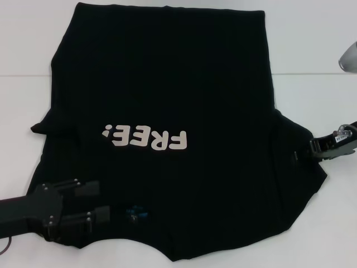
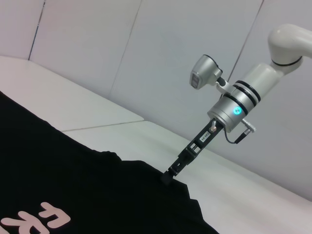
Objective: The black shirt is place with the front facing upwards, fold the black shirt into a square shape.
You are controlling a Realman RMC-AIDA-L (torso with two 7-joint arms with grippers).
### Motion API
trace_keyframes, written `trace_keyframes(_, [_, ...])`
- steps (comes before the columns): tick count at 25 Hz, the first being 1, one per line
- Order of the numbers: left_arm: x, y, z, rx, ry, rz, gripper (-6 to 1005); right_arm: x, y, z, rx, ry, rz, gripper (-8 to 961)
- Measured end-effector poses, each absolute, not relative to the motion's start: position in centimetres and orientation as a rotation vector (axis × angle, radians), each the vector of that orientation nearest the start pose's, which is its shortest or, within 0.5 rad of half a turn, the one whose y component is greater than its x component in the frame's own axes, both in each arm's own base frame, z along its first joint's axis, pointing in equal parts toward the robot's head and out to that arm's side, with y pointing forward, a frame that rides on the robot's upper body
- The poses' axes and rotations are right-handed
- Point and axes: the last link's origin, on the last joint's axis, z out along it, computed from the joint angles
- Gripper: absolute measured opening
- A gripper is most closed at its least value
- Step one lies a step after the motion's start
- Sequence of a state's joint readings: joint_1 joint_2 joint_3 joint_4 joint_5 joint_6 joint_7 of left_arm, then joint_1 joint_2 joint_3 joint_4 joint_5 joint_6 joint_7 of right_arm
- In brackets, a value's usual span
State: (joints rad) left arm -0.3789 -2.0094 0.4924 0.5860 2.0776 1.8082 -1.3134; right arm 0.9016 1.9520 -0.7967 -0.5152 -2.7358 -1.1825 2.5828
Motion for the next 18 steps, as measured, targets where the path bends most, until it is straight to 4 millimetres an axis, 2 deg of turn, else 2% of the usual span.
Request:
trace_keyframes(1, [-31.46,26.2,3.37,-2.686,-0.781,-0.853,733,26.78,42.5,1.76,-2.157,1.562,-0.238,815])
trace_keyframes(11, [-31.43,26.2,3.4,-2.684,-0.782,-0.858,734,26.7,42.57,1.69,-2.162,1.541,-0.262,346])
trace_keyframes(18, [-31.43,26.2,3.41,-2.684,-0.782,-0.858,735,26.69,42.46,1.43,-2.171,1.521,-0.296,143])
